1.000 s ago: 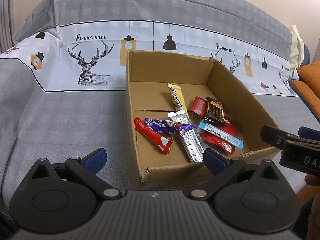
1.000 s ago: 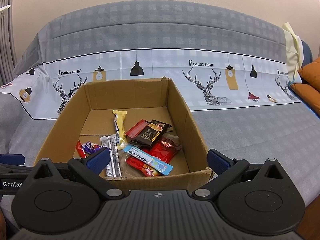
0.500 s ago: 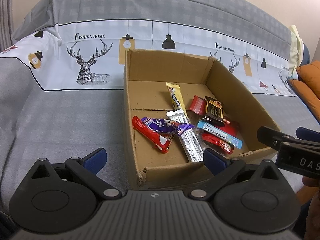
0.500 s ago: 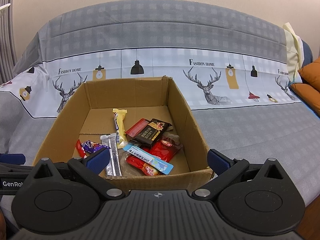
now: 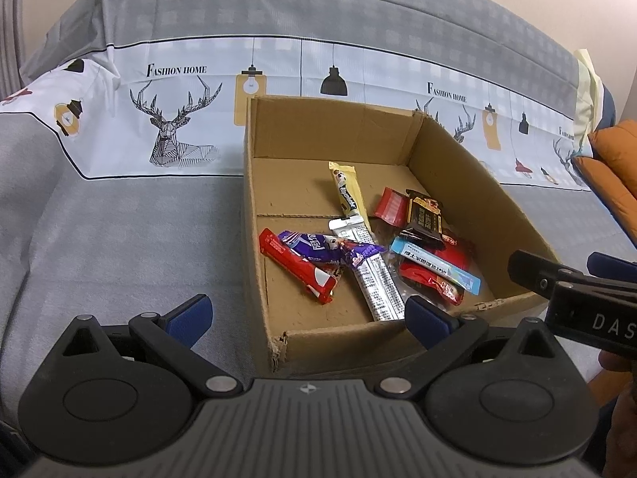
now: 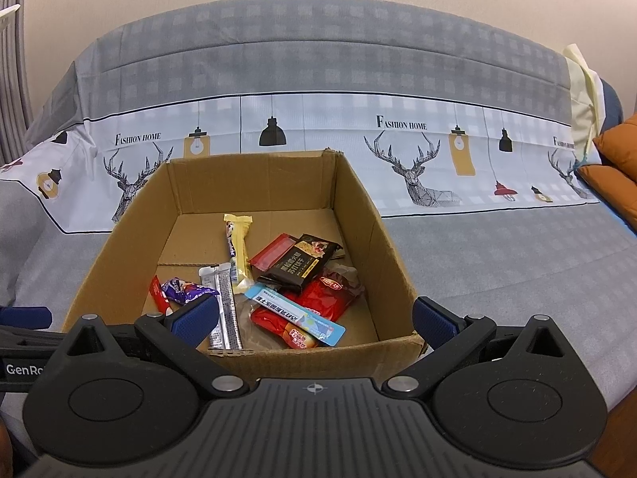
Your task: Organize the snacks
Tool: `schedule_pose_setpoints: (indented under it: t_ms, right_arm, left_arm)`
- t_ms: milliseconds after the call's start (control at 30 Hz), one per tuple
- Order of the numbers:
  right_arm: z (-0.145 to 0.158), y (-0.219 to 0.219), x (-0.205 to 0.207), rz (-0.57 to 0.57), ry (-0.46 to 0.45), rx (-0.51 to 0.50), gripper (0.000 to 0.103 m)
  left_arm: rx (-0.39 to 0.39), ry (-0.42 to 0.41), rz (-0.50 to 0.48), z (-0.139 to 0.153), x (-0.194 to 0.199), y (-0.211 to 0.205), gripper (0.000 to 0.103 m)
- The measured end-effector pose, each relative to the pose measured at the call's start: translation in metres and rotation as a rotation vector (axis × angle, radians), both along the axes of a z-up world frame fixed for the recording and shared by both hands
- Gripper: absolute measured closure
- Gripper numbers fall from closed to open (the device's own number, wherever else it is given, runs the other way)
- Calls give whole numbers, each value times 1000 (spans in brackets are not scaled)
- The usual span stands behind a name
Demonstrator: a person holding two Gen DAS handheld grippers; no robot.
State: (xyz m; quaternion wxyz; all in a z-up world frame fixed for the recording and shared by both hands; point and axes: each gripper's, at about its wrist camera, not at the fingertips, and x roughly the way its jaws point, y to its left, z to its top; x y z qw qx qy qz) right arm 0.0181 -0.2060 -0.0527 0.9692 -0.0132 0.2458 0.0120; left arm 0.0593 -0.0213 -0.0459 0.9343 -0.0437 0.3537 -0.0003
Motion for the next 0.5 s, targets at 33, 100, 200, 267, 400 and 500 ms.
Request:
schedule_pose_setpoints:
  t_ms: [33, 100, 200, 267, 400, 500]
  right_arm:
    - [0, 0, 0, 0, 0, -1, 0]
    - [0, 0, 0, 1, 0, -2, 0]
    - [0, 0, 0, 1, 0, -1, 0]
    - [1, 0, 0, 1, 0, -1, 0]
    - [1, 0, 0, 2, 0, -1, 0]
    - [1, 0, 1, 1, -2, 0, 0]
  left_arm:
    - [0, 0, 0, 0, 0, 0, 0]
    - [-1, 0, 0, 0, 0, 0, 0]
    - [-3, -1, -1, 0, 0, 1, 0]
    - [-3, -1, -1, 0, 0, 1, 0]
    - [-4, 0, 0, 0, 0, 1, 0]
    - [-5, 1, 0, 0, 0, 1, 0]
